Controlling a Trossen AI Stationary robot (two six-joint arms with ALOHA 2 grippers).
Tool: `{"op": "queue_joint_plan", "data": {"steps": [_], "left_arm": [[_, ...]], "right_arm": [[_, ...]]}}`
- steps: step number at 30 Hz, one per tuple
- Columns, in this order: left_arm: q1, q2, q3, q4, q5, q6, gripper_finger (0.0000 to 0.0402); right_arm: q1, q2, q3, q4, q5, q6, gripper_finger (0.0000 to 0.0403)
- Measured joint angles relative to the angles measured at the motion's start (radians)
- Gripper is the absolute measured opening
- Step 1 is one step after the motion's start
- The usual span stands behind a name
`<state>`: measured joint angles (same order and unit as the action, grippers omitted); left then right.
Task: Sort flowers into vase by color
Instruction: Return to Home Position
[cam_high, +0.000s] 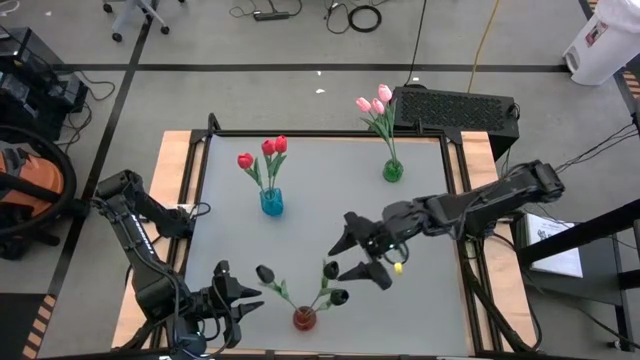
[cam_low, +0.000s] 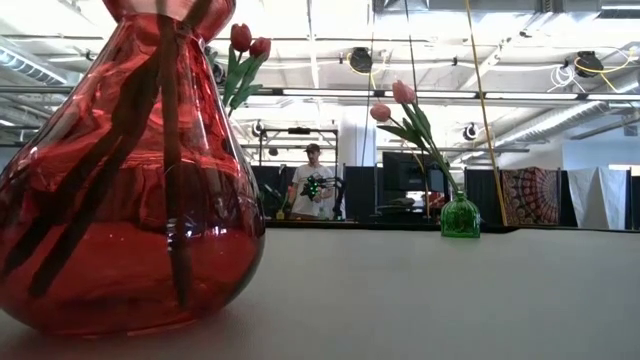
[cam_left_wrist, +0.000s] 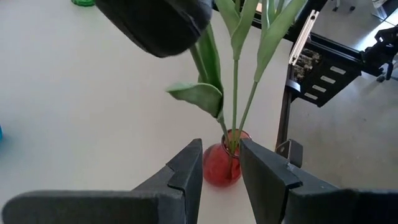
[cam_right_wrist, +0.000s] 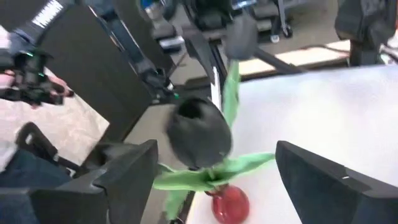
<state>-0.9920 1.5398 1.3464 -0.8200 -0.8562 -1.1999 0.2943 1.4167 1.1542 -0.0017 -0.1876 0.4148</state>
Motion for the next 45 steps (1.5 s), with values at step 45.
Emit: {"op": "queue_joint_plan", "data": {"steps": [45], "left_arm": [[-0.075,-0.407,0.001,-0.065,0.063,0.213,0.0111]], "right_arm": [[-0.001,-0.888,0.001,-0.452,0.212,-0.074,0.0318]]}}
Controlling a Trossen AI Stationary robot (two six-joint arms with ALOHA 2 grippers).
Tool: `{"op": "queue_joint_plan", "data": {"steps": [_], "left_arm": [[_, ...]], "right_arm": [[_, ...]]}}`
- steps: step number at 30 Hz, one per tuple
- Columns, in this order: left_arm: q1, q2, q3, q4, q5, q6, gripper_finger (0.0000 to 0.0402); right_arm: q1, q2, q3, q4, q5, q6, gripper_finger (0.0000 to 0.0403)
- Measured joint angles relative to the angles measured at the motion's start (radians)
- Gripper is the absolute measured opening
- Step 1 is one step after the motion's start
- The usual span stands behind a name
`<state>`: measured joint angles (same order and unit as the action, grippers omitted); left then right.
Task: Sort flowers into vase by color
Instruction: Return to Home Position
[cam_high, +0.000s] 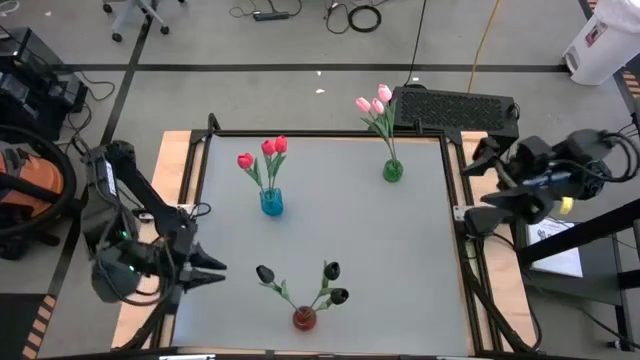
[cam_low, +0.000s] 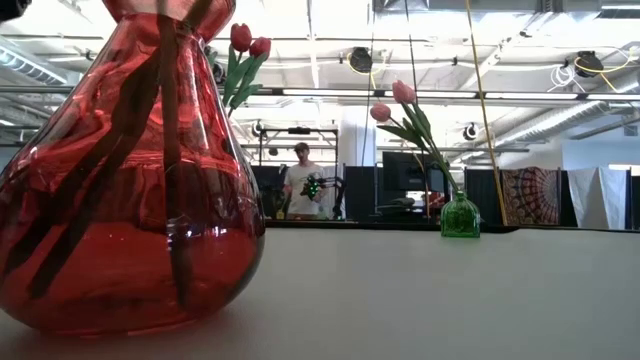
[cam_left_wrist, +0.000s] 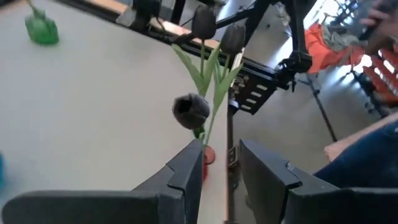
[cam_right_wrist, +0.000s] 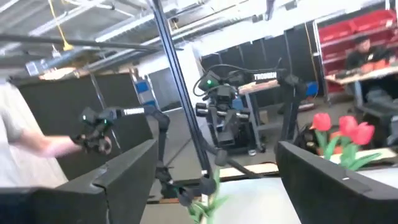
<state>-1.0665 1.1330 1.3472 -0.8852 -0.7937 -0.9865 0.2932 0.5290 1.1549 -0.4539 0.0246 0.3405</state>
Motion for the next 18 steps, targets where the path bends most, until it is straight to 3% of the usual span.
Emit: {"op": "queue_joint_plan", "data": {"steps": [5,10,18], "left_arm": [[-0.026,-0.067,0.000,-0.149,-0.065,0.050,0.0111],[-0.044,-0.117,0.000,-0.351,-0.174,0.024,0.0111],[-0.049,-0.209,-0.071,-0.507,-0.371,-0.030,0.0111]], "right_arm": [[0.000,-0.101,0.000,-0.143,0.000,-0.095,0.0318],[0.000,-0.170,-0.001,-0.318,0.003,-0.014,0.0318],[0.000,-0.178,-0.025,-0.371,0.007,0.015,0.0318]]}}
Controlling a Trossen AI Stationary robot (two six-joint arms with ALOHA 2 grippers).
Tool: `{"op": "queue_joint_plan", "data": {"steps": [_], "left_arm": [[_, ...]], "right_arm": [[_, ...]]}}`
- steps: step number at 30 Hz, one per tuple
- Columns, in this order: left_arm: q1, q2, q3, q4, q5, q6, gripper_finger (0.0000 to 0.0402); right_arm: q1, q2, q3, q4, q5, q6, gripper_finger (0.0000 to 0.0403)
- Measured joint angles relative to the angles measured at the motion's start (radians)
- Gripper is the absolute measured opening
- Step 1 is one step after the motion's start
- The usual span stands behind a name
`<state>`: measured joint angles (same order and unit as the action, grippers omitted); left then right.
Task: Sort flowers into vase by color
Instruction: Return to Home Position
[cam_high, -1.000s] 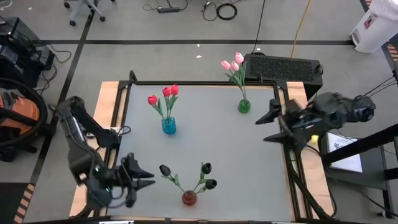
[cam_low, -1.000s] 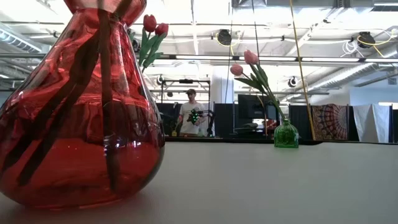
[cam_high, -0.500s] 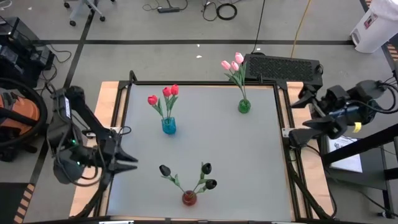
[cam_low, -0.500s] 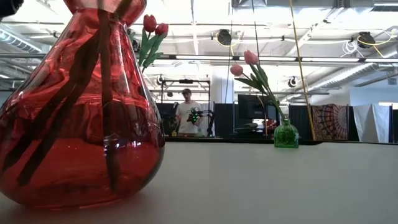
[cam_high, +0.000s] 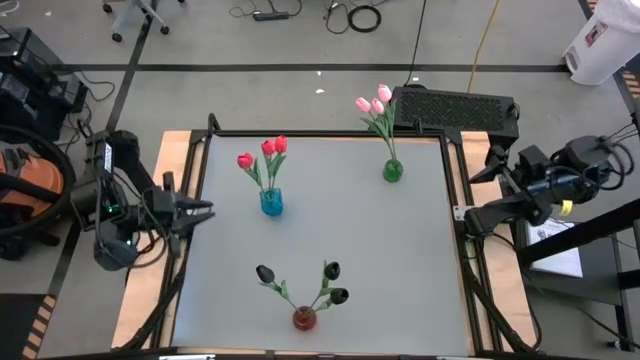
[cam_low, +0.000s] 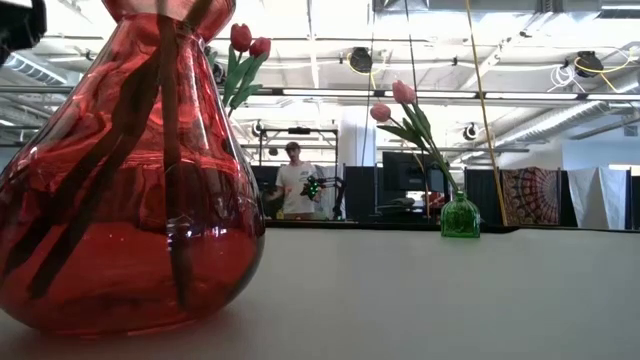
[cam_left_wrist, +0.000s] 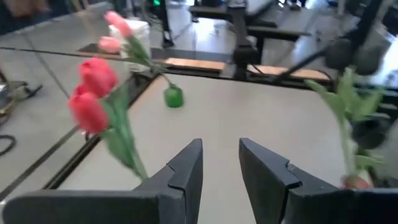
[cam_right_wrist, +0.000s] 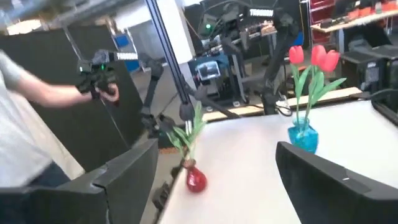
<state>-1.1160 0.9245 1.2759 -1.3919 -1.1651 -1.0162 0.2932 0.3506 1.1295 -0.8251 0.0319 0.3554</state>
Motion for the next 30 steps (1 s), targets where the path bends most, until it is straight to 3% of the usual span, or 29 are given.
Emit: {"op": "queue_joint_plan", "data": {"steps": [4,11,19,25,30], "left_arm": [[-0.001,-0.079,-0.124,-0.038,-0.028,-0.146,0.0111],[-0.061,-0.219,-0.388,-0.017,-0.043,-0.397,0.0111],[-0.162,-0.301,-0.585,0.110,-0.255,-0.561,0.0112],[-0.223,-0.308,-0.692,0.127,-0.398,-0.711,0.0112],[-0.246,-0.305,-0.801,0.182,-0.404,-0.844,0.0112]], "right_arm": [[0.000,-0.017,-0.079,0.083,-0.001,-0.085,0.0318],[0.000,-0.148,-0.331,0.392,-0.005,-0.113,0.0318],[0.000,-0.348,-0.624,0.651,-0.011,-0.123,0.0318],[0.000,-0.347,-0.685,0.622,0.046,-0.162,0.0318],[0.000,-0.348,-0.749,0.645,0.050,-0.156,0.0318]]}}
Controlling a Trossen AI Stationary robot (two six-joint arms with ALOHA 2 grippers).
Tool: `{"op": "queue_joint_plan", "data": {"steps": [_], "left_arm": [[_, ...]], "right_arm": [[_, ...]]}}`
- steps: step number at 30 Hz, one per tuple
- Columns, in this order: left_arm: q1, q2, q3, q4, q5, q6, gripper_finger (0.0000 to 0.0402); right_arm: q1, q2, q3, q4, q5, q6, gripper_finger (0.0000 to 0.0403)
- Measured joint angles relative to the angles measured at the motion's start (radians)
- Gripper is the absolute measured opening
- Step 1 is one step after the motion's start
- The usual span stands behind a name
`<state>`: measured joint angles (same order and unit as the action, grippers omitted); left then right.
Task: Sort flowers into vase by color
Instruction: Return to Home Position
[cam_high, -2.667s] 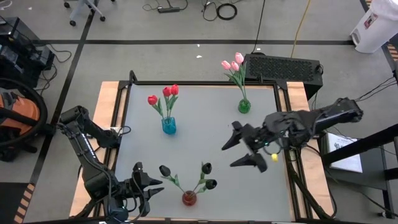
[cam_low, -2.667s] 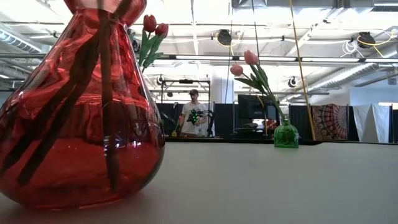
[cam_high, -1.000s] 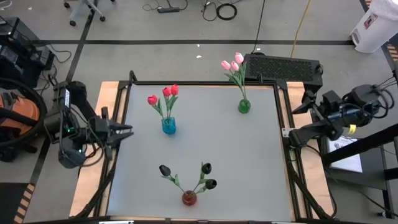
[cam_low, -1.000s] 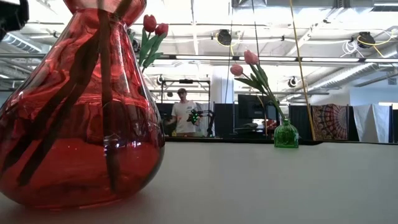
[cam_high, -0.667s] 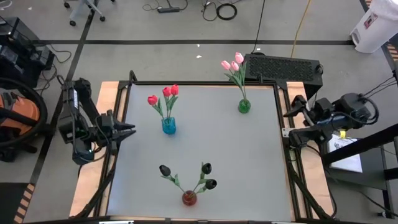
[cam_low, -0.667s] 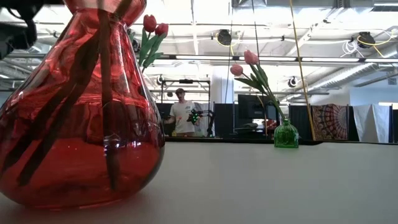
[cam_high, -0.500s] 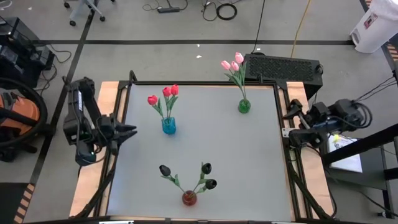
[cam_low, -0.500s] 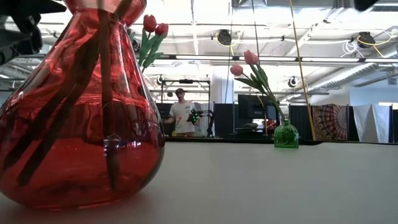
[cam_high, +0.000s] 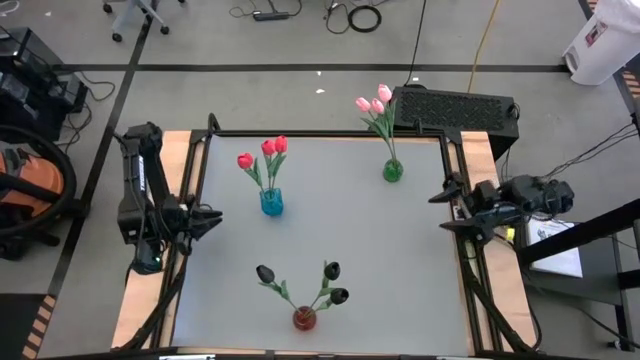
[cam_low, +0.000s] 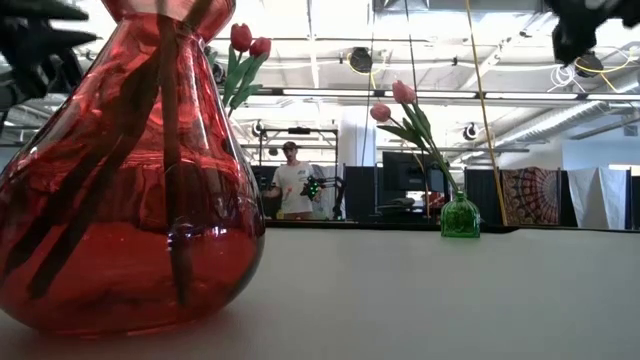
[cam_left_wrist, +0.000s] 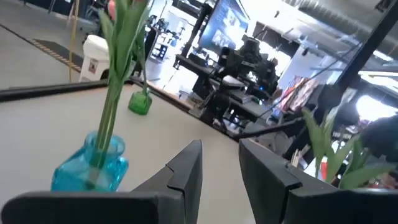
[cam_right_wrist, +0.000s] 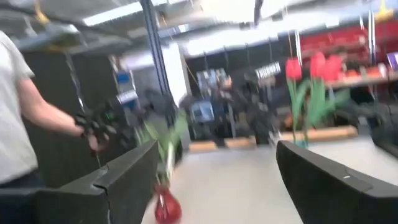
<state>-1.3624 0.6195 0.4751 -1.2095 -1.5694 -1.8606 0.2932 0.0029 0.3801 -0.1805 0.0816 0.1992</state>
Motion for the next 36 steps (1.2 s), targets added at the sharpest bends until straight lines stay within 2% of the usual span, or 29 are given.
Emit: {"op": "queue_joint_plan", "data": {"steps": [5,14,20,24,30,36], "left_arm": [[-0.007,0.000,-0.086,0.082,0.006,-0.018,0.0112],[-0.006,0.000,-0.116,0.101,0.226,-0.006,0.0112],[-0.006,0.000,-0.116,0.134,0.342,-0.001,0.0112],[-0.006,0.000,-0.116,0.140,0.351,0.005,0.0112],[-0.006,0.000,-0.116,0.152,0.319,0.064,0.0112],[-0.039,0.000,-0.116,0.309,0.217,0.413,0.0112]], "right_arm": [[0.000,0.000,-0.082,0.024,0.025,0.033,0.0318],[0.000,0.000,-0.232,0.103,0.034,0.113,0.0318],[0.000,0.000,-0.290,0.103,0.134,0.156,0.0318],[0.000,0.000,-0.320,0.101,0.185,0.156,0.0318],[0.000,0.006,-0.322,0.100,0.181,0.131,0.0318],[0.000,0.006,-0.322,0.101,0.180,0.129,0.0318]]}}
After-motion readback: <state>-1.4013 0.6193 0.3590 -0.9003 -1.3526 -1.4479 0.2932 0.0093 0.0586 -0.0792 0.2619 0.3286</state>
